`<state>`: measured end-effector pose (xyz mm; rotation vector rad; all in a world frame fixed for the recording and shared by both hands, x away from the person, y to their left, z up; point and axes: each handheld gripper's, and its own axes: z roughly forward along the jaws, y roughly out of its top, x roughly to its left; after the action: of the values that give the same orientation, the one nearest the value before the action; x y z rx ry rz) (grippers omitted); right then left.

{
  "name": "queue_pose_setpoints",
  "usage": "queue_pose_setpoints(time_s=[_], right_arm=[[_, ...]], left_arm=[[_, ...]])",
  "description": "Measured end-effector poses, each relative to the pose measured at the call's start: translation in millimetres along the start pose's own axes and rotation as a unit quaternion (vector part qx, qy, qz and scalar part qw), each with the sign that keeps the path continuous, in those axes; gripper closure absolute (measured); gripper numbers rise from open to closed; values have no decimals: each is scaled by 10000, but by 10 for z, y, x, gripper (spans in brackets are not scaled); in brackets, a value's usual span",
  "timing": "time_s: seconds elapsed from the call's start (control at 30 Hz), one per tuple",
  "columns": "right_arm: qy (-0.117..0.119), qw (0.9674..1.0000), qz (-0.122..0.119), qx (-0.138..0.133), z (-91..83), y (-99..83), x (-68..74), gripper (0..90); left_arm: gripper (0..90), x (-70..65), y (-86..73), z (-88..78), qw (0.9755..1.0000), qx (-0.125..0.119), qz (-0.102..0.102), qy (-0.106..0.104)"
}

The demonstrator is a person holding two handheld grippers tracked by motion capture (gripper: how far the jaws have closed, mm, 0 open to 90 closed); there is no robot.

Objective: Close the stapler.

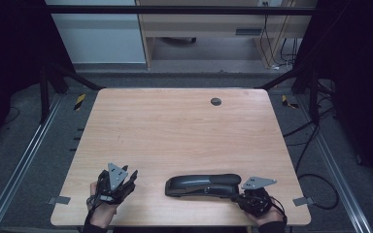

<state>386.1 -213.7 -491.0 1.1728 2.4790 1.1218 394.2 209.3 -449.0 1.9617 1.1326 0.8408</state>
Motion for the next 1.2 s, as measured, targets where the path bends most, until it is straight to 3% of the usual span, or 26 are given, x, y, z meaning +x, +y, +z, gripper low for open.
queue_pose_setpoints(time_s=[0.1, 0.23, 0.33, 0.47, 0.57, 0.73, 0.87, 1.07, 1.2], right_arm=[[-68, 9996, 72, -261, -73, 19, -18, 860], [-388, 9974, 306, -524, -133, 17, -103, 707], [-730, 9930, 566, -738, -176, 12, -183, 553], [-1067, 9869, 641, -1030, -225, -4, -310, 433], [-1070, 9847, 771, -1141, -278, -16, -376, 475], [-838, 9828, 565, -1547, -441, 69, -339, 750], [-624, 9807, 425, -1803, -536, 182, -242, 900], [-285, 9801, 213, -1954, -571, 326, -77, 900], [-189, 9854, 137, -1688, -472, 335, -2, 900]], left_arm=[[575, 24, -12, 21, 10000, 4, -15, -12], [511, 74, -36, 60, 10000, 47, -11, 1], [444, 132, -52, 88, 10000, 45, -76, 2], [387, 202, -71, 115, 9999, 68, -135, 6], [371, 233, -84, 133, 9998, 123, -139, 23], [366, 247, -82, 145, 9998, 122, -149, 44], [367, 251, -83, 147, 9998, 127, -142, 42], [369, 246, -82, 153, 9998, 138, -120, 51], [370, 247, -81, 149, 9998, 138, -105, 61]])
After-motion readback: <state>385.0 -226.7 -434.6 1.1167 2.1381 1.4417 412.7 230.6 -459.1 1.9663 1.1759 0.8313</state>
